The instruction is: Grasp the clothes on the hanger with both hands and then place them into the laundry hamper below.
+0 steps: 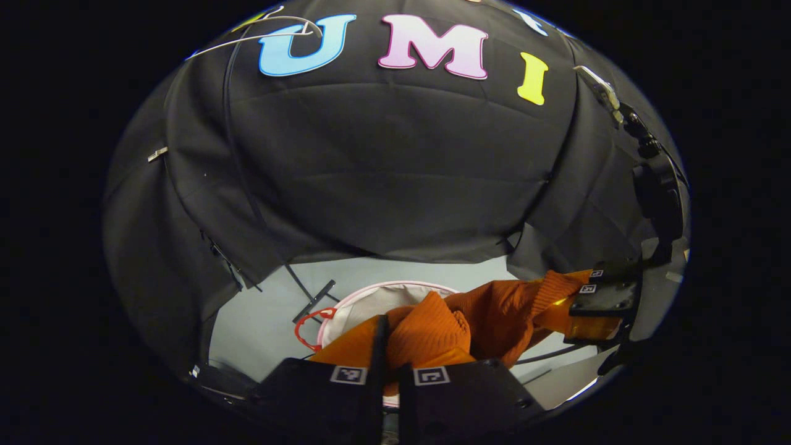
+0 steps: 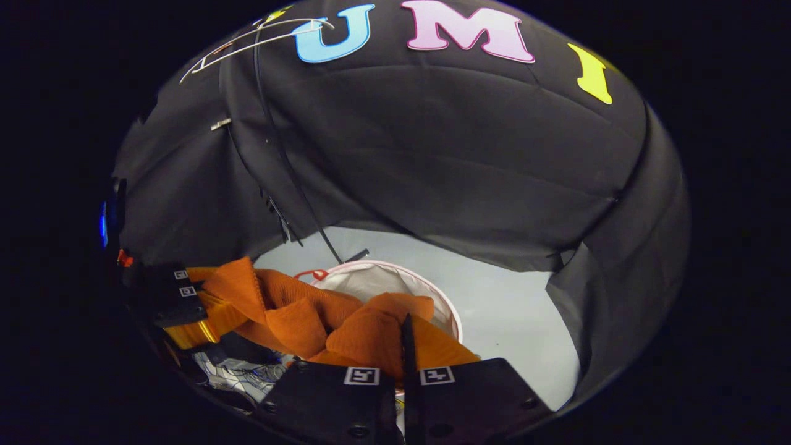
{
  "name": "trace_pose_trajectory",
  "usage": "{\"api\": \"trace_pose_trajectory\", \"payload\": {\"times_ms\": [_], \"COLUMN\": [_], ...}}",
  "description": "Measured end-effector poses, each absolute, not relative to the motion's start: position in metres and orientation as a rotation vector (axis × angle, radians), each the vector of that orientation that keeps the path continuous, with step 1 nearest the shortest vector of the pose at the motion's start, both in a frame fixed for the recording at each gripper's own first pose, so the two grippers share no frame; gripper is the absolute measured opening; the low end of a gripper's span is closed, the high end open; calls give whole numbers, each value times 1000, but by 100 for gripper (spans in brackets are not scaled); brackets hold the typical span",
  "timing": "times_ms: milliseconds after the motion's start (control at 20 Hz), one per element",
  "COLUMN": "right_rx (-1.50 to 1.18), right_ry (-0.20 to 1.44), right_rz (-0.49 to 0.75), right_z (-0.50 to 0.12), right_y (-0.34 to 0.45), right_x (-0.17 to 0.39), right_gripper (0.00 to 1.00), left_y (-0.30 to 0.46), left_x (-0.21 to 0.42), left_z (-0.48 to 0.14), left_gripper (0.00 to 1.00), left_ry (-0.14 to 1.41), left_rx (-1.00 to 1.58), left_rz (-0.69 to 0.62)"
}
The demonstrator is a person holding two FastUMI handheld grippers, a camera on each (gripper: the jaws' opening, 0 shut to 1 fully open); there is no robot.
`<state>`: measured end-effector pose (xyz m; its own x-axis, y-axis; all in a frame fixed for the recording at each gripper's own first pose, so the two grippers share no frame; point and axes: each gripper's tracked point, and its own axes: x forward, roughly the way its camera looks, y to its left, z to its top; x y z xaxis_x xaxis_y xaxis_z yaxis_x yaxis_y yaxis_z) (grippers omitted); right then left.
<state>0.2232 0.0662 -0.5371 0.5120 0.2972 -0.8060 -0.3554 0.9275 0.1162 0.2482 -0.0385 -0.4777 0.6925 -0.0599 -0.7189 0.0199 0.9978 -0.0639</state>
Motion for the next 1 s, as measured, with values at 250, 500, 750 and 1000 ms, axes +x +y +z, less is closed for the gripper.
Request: {"api": "trace_pose_trajectory", "payload": {"times_ms": [250,500,750,1000], "right_rx": [-121,-79,-24,2], "right_ry": [976,958,902,796], "right_rz": [301,303,274,202], "right_z": [-548,-539,-502,-439], "right_y": [45,53,58,64], "right_x": [222,218,208,203], "right_gripper": [100,100,97,100], "left_y": [-37,-38,-29,-4], "left_x": [245,242,237,220], "left_z": [-490,-479,-446,-385], "left_gripper": [97,96,96,96], "left_ry": [840,824,768,645], "left_rx": [-68,-40,-56,-62], "left_rz": [-18,-40,-24,10]}}
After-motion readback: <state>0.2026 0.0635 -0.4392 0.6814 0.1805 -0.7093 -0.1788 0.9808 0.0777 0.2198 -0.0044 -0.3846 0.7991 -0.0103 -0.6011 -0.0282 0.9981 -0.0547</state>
